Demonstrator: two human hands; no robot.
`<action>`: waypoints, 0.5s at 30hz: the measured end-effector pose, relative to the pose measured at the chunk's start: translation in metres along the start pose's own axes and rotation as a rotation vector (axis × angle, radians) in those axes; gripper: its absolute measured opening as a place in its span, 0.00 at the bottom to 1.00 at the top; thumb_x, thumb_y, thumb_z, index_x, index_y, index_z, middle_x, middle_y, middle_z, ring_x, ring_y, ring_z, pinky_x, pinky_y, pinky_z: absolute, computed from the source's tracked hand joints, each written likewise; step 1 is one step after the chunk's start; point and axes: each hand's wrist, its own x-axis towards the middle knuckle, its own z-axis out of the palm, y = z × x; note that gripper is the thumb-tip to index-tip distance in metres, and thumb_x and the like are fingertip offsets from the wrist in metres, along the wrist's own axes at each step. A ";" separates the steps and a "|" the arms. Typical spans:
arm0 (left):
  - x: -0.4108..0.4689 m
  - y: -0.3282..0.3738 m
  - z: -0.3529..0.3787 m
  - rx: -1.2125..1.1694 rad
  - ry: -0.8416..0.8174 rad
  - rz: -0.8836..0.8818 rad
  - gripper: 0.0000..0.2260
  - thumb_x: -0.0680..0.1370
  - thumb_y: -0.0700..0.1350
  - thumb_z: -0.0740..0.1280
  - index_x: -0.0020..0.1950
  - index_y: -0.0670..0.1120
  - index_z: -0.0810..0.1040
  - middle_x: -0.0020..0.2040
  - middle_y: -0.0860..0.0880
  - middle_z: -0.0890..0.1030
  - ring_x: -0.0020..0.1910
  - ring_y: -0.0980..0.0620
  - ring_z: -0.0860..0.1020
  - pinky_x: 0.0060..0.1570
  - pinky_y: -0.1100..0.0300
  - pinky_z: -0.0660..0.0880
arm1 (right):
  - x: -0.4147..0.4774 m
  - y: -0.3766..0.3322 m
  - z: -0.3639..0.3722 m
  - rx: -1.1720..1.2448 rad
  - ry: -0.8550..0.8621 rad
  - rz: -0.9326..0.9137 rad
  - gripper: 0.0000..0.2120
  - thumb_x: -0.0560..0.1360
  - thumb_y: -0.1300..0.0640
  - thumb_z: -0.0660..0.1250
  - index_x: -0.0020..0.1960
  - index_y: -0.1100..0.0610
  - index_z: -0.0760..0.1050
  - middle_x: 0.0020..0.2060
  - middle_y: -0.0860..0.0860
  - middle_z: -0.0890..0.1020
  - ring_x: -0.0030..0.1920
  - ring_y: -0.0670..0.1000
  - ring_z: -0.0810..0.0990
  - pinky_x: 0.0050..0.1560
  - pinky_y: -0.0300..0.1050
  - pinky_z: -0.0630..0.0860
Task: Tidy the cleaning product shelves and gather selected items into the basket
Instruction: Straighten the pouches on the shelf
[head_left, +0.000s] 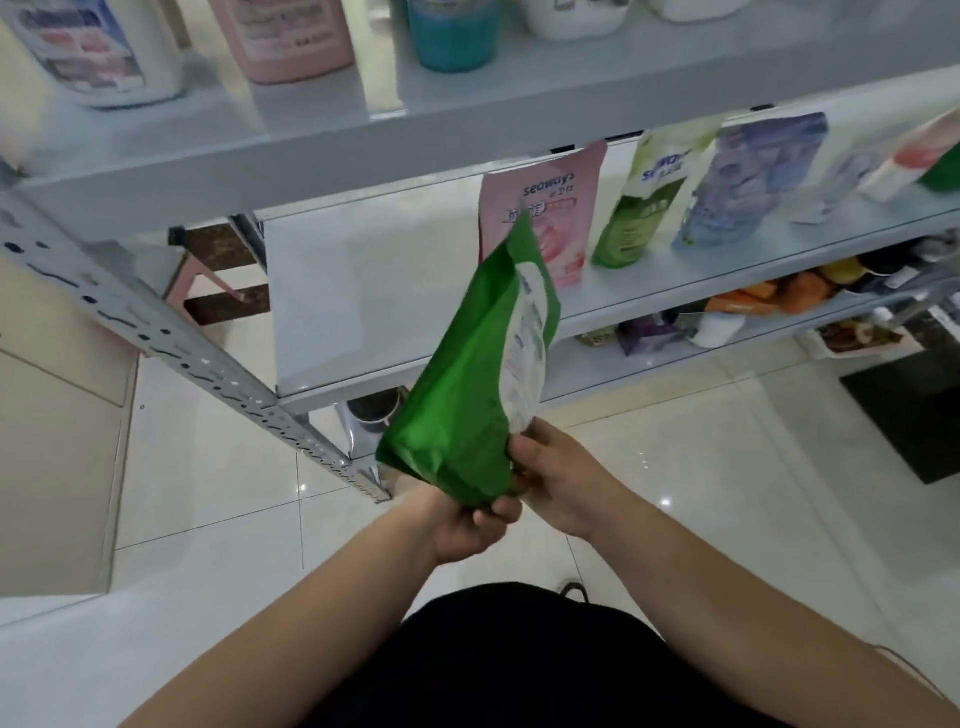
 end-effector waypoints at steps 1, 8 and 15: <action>0.006 -0.006 0.007 0.064 -0.009 0.001 0.09 0.75 0.49 0.61 0.47 0.44 0.75 0.34 0.47 0.78 0.23 0.52 0.75 0.17 0.67 0.69 | -0.001 -0.002 -0.010 0.018 -0.024 -0.021 0.46 0.55 0.45 0.87 0.67 0.59 0.74 0.57 0.54 0.85 0.51 0.52 0.81 0.46 0.46 0.79; 0.013 -0.011 -0.005 -0.025 0.115 0.283 0.18 0.79 0.56 0.64 0.57 0.47 0.87 0.61 0.41 0.84 0.53 0.39 0.85 0.42 0.44 0.84 | 0.004 -0.032 -0.076 0.009 -0.037 -0.056 0.27 0.70 0.58 0.78 0.68 0.55 0.75 0.61 0.55 0.85 0.61 0.58 0.84 0.55 0.51 0.83; 0.015 -0.030 0.016 0.419 0.393 0.527 0.35 0.62 0.55 0.81 0.67 0.52 0.75 0.59 0.47 0.85 0.54 0.44 0.86 0.43 0.50 0.83 | 0.001 -0.038 -0.109 -0.260 -0.020 -0.149 0.26 0.61 0.46 0.84 0.57 0.42 0.81 0.57 0.48 0.87 0.59 0.52 0.86 0.58 0.52 0.83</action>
